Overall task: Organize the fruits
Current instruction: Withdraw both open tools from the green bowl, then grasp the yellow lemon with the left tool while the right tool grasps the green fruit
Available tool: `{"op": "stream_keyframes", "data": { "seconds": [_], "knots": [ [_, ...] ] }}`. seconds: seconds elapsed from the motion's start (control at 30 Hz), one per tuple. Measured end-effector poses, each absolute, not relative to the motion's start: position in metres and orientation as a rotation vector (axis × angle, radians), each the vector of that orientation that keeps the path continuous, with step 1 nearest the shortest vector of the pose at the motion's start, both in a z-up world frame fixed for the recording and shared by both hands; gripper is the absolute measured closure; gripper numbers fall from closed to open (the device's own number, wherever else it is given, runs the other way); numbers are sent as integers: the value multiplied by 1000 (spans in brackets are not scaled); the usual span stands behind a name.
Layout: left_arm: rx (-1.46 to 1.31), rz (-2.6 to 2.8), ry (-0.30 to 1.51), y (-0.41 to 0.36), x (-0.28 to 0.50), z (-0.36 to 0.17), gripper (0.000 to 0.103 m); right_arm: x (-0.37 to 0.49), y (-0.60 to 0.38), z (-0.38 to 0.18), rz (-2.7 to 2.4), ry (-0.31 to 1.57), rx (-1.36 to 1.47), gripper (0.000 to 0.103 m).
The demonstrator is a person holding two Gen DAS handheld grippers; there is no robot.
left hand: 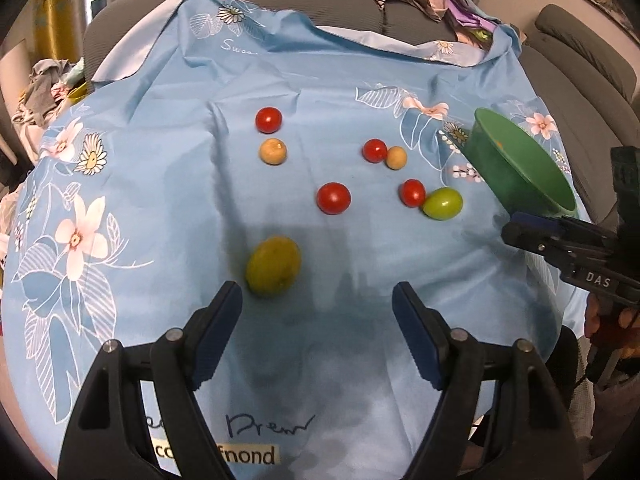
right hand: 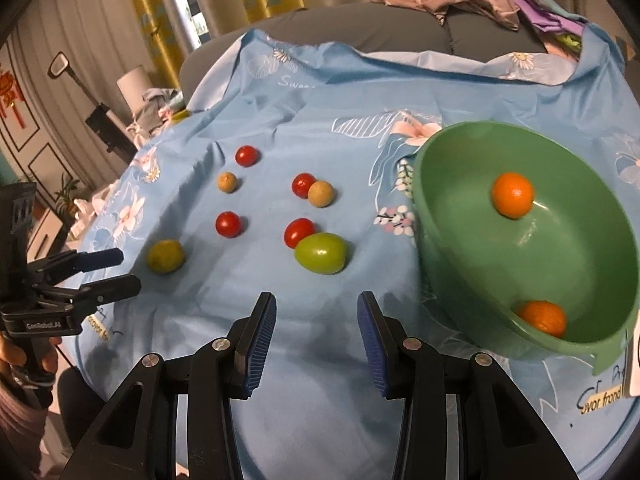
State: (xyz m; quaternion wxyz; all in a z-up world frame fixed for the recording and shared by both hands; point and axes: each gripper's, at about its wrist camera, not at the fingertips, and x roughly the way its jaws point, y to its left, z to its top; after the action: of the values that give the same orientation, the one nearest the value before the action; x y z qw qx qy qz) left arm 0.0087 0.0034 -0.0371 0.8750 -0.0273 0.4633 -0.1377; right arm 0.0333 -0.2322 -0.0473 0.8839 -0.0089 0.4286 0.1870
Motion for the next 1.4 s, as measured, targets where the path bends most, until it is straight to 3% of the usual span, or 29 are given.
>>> {"op": "stream_keyframes", "data": {
  "seconds": [0.57, 0.7, 1.03, 1.1, 1.4],
  "knots": [
    [128, -300, 994, 0, 49, -55, 36, 68, -210, -62, 378, 914, -108, 61],
    [188, -322, 1046, -5, 54, -67, 47, 79, -203, -67, 391, 927, -134, 61],
    [241, -344, 1093, -9, 60, -71, 51, 98, -190, -78, 410, 963, -213, 58],
    [240, -346, 1127, -9, 63, -74, 69, 100, -187, -78, 415, 960, -222, 58],
    [198, -344, 1127, -1, 61, -78, 69, 105, -187, -78, 437, 949, -198, 58]
  ]
}}
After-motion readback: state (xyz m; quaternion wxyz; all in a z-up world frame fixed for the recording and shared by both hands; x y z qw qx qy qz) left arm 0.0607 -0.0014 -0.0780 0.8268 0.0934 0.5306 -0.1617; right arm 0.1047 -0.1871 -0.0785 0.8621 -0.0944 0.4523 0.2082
